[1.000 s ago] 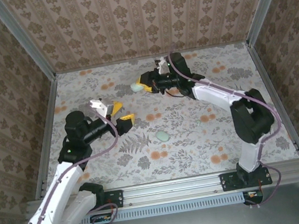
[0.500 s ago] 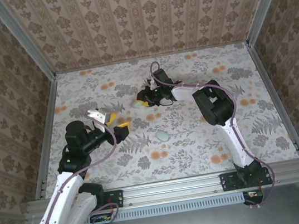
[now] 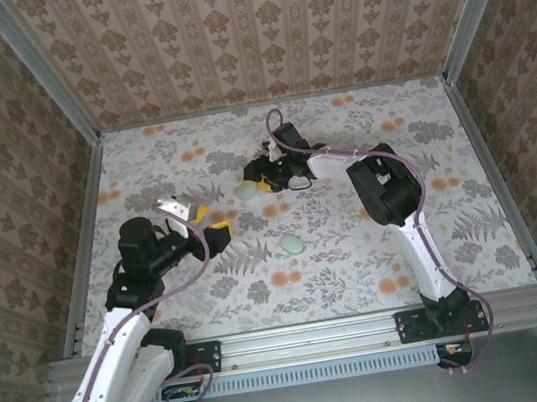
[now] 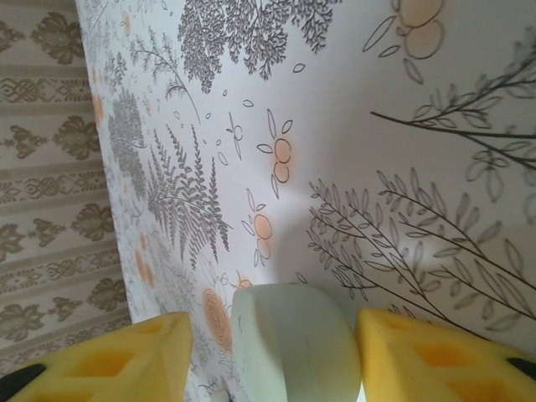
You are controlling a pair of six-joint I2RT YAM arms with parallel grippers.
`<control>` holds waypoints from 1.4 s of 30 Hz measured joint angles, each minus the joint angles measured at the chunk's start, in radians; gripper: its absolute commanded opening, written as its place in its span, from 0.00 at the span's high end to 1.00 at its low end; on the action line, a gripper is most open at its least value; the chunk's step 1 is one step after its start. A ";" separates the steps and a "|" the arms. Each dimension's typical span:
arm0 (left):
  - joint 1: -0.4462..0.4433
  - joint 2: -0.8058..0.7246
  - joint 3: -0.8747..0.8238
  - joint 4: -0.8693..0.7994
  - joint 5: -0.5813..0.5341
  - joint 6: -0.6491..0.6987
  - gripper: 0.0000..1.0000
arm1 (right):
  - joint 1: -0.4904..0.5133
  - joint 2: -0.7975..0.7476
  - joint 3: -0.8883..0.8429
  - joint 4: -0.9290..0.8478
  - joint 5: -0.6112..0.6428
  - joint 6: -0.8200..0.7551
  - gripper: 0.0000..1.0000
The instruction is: Insert the wireless bluetooth earbuds into the charging case
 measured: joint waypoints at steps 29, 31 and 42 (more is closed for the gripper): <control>-0.006 0.171 0.002 0.038 0.011 0.000 0.24 | 0.234 -0.642 -0.476 -0.516 0.413 -0.531 0.29; -0.010 0.195 0.002 0.040 0.012 -0.002 0.25 | 0.251 -0.638 -0.476 -0.533 0.442 -0.547 0.29; -0.014 0.154 0.002 0.032 -0.001 -0.003 0.24 | 0.303 -0.502 -0.467 -0.558 0.503 -0.616 0.27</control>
